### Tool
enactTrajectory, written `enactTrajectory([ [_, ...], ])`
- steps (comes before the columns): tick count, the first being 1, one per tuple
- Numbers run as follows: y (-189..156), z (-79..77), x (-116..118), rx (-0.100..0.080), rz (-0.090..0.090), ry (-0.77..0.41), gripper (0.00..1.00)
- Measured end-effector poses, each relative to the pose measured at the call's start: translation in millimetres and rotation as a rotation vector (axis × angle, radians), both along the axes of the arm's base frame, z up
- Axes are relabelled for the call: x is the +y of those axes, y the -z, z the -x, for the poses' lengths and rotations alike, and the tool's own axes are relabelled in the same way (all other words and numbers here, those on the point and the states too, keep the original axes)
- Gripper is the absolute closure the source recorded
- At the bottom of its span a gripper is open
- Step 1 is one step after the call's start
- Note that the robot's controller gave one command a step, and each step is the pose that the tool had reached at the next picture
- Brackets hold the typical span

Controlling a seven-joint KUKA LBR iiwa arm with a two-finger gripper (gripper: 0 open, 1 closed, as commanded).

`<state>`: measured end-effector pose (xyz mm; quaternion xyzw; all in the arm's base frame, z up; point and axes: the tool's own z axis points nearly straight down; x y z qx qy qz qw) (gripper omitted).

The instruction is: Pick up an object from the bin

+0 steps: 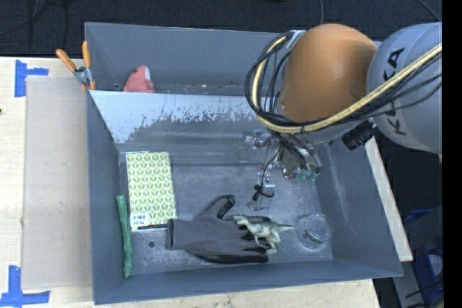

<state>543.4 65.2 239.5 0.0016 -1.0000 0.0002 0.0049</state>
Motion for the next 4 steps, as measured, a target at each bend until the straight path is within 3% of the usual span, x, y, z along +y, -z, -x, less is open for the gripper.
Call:
enactTrajectory([
  [1, -4.7, -1.3, -0.5, -0.009, -0.001, 0.002, 0.0],
  [2, 49.8, 44.3, -38.9, -0.004, -0.001, -0.098, 0.0],
  [3, 77.5, 59.0, -78.7, -0.005, -0.001, 0.021, 0.0],
  [4, 98.1, 69.2, -24.8, -0.002, -0.001, -0.061, 0.0],
])
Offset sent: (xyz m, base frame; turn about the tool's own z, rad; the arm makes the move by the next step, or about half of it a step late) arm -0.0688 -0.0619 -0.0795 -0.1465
